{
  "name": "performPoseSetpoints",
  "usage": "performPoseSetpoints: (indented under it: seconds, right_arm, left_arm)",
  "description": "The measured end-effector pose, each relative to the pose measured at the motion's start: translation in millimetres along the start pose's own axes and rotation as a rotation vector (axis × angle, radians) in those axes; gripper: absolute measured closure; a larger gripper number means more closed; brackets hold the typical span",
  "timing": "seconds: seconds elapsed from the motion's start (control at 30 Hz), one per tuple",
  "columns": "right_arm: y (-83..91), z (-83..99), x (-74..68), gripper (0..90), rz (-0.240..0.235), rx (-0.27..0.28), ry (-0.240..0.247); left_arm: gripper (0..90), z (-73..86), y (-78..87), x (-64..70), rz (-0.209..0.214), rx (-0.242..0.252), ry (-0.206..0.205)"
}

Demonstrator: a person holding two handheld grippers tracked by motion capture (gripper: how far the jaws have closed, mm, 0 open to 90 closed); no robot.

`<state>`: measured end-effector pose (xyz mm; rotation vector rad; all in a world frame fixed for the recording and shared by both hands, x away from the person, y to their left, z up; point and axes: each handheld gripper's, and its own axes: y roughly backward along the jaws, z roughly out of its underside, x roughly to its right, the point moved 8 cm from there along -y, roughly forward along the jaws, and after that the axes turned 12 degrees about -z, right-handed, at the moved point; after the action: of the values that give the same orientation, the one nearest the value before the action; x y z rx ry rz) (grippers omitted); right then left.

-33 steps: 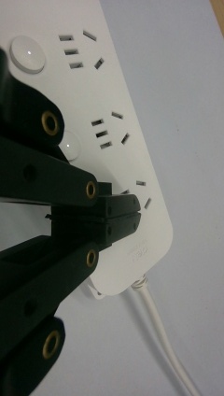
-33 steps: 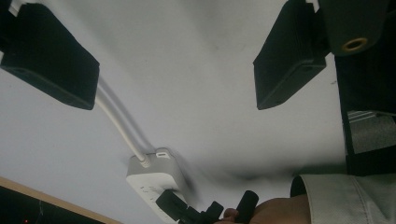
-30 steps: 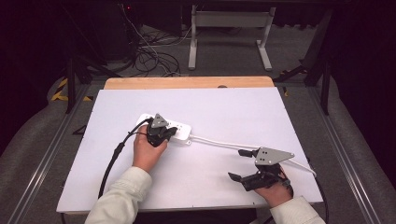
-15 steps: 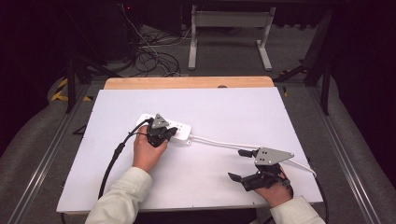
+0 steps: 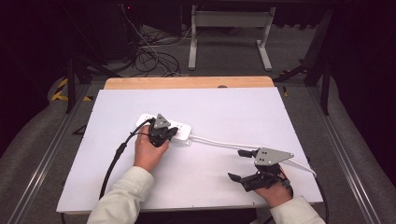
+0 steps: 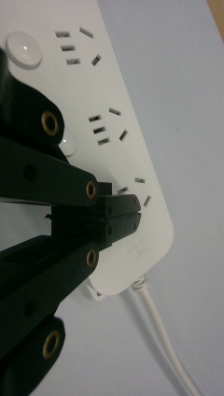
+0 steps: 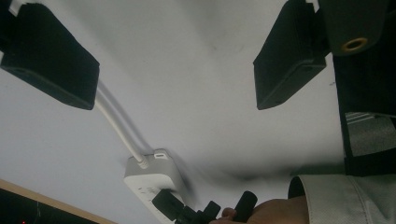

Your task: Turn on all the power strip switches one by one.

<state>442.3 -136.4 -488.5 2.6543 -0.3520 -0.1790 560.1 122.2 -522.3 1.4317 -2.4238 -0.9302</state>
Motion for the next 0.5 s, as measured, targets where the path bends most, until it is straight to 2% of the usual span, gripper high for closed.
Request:
performPoseSetpoints:
  seconds: [0.1,0.17,0.3,0.4,0.5]
  right_arm:
    - [-0.1,0.1,0.1,14.2,0.0,0.0,-0.002]
    - [-0.1,0.2,0.0,14.2,0.0,-0.001,0.0]
    - [0.3,0.4,0.4,14.2,0.0,0.001,-0.002]
    - [0.4,0.2,-0.2,14.2,-0.001,0.002,-0.002]
    - [1.4,0.2,-0.3,14.3,0.001,0.004,-0.001]
  left_arm:
    - [90.0,-0.5,-0.1,0.3,-0.006,-0.005,-0.016]
    - [90.0,-0.2,-0.1,0.2,0.009,-0.01,0.001]
    - [90.0,-0.3,-0.2,2.9,-0.026,-0.025,-0.048]
    - [90.0,0.6,-0.2,3.2,0.003,-0.022,-0.009]
    - [90.0,0.1,0.7,3.3,0.009,-0.017,-0.02]
